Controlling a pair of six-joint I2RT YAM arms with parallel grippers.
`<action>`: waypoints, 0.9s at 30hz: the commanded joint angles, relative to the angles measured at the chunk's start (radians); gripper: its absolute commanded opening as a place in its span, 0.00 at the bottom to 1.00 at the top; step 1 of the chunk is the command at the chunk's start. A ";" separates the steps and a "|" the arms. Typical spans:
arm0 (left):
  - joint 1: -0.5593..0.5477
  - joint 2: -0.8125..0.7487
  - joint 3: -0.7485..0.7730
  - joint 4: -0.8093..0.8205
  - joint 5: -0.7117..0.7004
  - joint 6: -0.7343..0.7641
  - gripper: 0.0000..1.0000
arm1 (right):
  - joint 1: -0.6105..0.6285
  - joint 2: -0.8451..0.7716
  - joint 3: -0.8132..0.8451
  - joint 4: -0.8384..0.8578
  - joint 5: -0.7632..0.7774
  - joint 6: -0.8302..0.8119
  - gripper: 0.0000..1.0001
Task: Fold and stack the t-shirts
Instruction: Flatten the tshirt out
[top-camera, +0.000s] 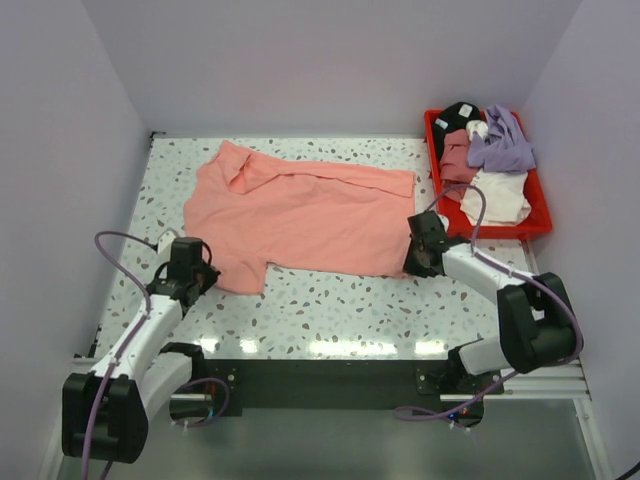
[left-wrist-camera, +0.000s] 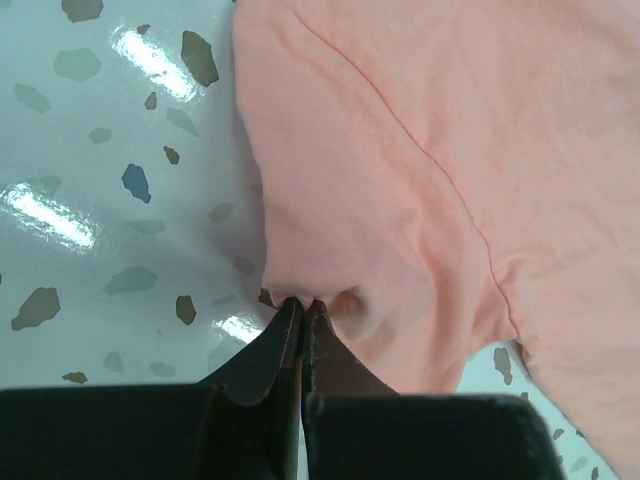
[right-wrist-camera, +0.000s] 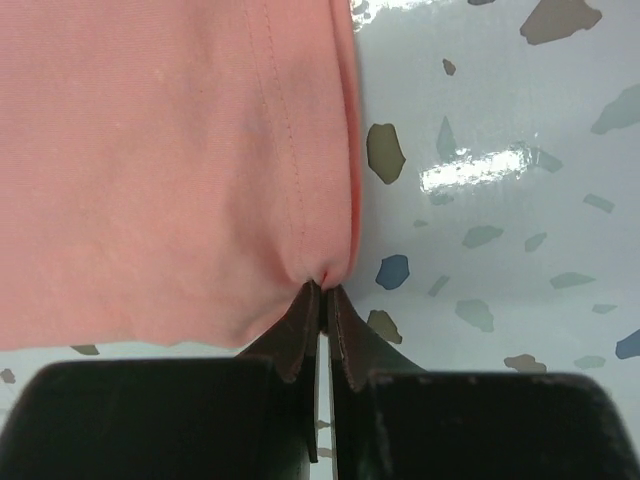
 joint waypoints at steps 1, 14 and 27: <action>0.002 -0.047 0.117 -0.003 -0.025 -0.024 0.00 | 0.005 -0.116 0.035 0.008 0.021 -0.022 0.00; 0.002 -0.229 0.617 -0.038 -0.162 -0.001 0.00 | 0.005 -0.446 0.441 -0.157 0.180 -0.129 0.00; 0.000 -0.199 1.227 0.083 -0.167 0.249 0.00 | 0.005 -0.604 0.892 -0.299 0.127 -0.234 0.00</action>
